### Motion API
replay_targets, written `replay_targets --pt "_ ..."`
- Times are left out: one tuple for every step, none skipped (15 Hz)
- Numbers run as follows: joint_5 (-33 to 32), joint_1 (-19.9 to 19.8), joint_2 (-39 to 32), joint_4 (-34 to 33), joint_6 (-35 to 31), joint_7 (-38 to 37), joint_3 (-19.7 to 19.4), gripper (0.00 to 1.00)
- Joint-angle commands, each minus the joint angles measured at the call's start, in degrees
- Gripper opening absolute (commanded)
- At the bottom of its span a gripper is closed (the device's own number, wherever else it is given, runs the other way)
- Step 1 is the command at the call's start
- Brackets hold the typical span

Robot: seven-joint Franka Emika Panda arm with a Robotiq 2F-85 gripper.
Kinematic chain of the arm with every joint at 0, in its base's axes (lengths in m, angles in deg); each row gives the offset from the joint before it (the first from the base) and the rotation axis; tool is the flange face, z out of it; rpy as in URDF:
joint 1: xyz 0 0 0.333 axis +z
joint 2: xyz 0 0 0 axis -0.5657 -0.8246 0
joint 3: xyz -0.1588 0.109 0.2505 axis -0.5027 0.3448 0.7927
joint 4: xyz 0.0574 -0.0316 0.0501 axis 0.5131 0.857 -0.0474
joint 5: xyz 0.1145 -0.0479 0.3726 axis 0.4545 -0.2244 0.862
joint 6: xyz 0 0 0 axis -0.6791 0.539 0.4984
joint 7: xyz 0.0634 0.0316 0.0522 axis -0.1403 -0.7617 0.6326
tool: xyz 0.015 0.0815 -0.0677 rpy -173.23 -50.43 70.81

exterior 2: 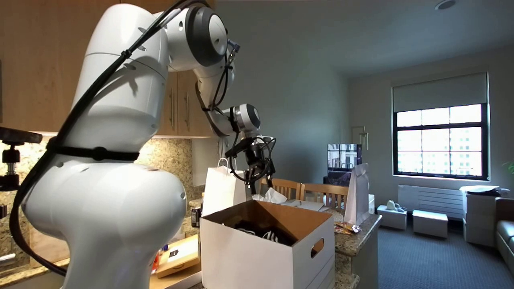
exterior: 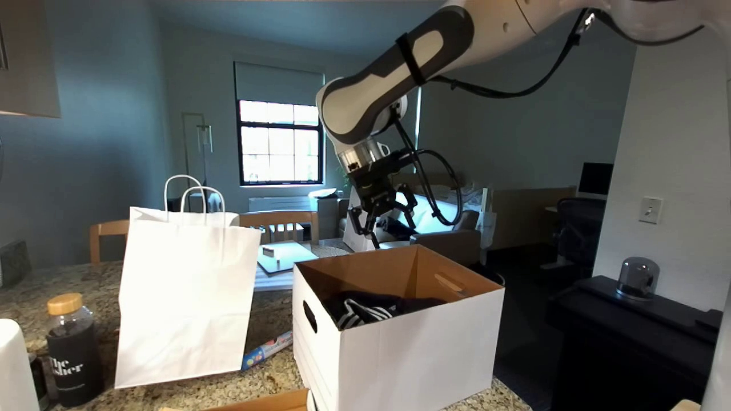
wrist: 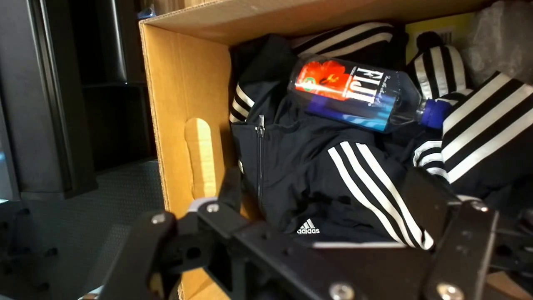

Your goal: Remove three bottles from the box

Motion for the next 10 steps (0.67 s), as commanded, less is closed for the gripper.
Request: replay_targets --pt "0.7 0.2 -1.1 0.3 -0.5 0.4 -0.1 1.00" --pt "0.3 0.3 -1.9 0.2 0.9 0.2 -0.2 1.00" --pt "0.1 0.4 -2.4 0.5 1.2 -0.1 -0.3 1.00" --pt "0.4 0.3 -2.8 1.0 0.0 0.9 -0.3 1.00" --pt "0.6 0.3 -3.4 1.1 -0.4 1.2 -0.3 1.00" --pt "1.4 0.2 -4.4 0.8 -0.4 1.8 -0.3 1.00" --pt "2.4 -0.1 -5.2 0.7 -1.5 2.2 -0.3 1.00" --pt "3.9 -0.3 -6.1 0.4 -1.4 2.9 -0.3 1.00" --pt "5.4 -0.4 -6.7 0.2 -1.2 3.4 -0.3 1.00" --pt "7.3 -0.5 -7.4 0.1 -0.7 3.9 -0.3 1.00"
